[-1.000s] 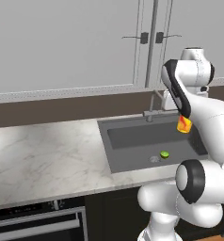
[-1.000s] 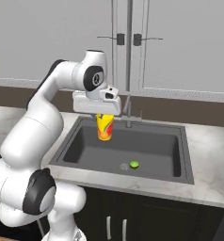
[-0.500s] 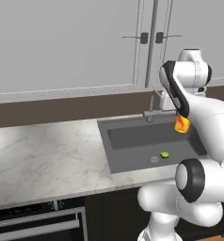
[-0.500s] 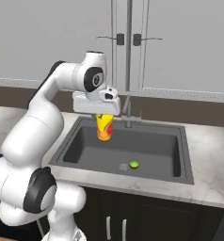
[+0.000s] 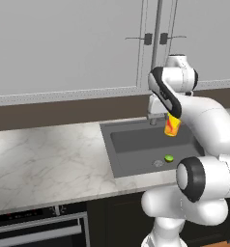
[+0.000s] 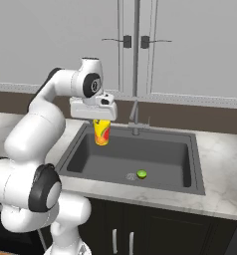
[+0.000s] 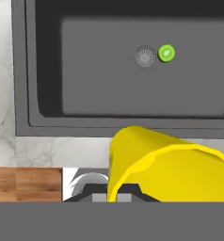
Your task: Pick the cup and tupperware and place them in the sink. Then turn on the water.
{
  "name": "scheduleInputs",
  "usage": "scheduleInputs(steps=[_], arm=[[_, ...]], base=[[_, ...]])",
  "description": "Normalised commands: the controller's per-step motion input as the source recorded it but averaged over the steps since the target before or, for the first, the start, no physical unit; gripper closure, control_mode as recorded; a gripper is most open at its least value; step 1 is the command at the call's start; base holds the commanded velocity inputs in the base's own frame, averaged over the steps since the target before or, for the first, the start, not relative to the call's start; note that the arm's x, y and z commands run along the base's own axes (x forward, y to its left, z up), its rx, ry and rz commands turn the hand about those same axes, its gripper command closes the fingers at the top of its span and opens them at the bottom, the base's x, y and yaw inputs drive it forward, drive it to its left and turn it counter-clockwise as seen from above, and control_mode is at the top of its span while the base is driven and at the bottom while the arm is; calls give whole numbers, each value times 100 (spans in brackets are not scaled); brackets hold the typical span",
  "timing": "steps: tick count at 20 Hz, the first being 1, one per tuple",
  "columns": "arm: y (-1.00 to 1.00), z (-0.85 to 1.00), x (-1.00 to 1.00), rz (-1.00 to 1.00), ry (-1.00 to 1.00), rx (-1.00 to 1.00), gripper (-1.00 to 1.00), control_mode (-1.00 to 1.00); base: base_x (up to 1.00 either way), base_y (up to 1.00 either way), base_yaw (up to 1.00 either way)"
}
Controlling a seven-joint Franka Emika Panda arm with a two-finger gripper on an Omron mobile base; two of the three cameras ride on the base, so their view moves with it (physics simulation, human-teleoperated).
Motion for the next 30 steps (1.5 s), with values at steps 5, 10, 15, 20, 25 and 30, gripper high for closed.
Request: scheduleInputs(steps=[5,10,15,20,25,30], arm=[[18,-29,32,0,0,0,100,-100],[5,-38,31,0,0,0,100,-100],[0,-48,28,0,0,0,100,-100],[0,-52,21,0,0,0,100,-100],[0,-57,15,1,0,0,100,-100],[0,-56,10,1,0,0,100,-100]], base=[[0,0,0],[0,0,0],[0,0,0],[0,0,0],[0,0,0],[0,0,0]])
